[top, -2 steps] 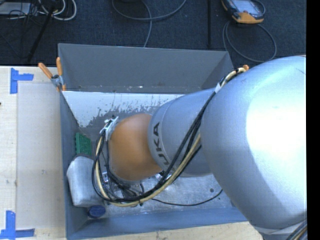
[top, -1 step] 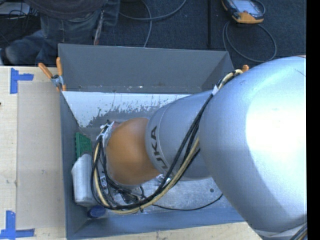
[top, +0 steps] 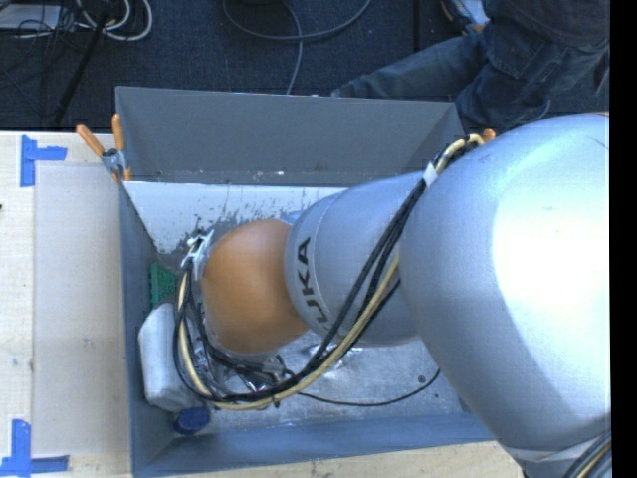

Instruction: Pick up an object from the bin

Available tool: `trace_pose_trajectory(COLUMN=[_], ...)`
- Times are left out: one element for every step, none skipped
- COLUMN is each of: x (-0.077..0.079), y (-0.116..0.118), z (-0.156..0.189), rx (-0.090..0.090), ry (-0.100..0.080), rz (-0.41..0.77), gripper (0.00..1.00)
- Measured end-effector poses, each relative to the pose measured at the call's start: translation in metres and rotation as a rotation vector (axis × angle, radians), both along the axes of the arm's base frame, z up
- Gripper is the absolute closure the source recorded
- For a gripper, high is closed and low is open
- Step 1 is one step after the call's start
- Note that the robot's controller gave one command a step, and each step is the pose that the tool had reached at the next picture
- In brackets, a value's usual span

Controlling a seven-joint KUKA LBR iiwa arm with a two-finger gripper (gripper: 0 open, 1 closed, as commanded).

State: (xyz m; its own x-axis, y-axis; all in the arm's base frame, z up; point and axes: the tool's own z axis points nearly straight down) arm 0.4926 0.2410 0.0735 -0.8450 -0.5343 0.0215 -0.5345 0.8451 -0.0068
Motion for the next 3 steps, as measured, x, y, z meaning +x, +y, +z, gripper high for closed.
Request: trace_pose_trajectory(x=[-0.013, 0.023, -0.022], y=[-0.023, -0.026, -0.077], z=[0.151, 0.102, 0.073], rx=[0.021, 0.013, 0.011], ry=[-0.017, -0.014, -0.009], rz=[0.282, -0.311, -0.166], gripper=[1.00, 1.00, 1.00])
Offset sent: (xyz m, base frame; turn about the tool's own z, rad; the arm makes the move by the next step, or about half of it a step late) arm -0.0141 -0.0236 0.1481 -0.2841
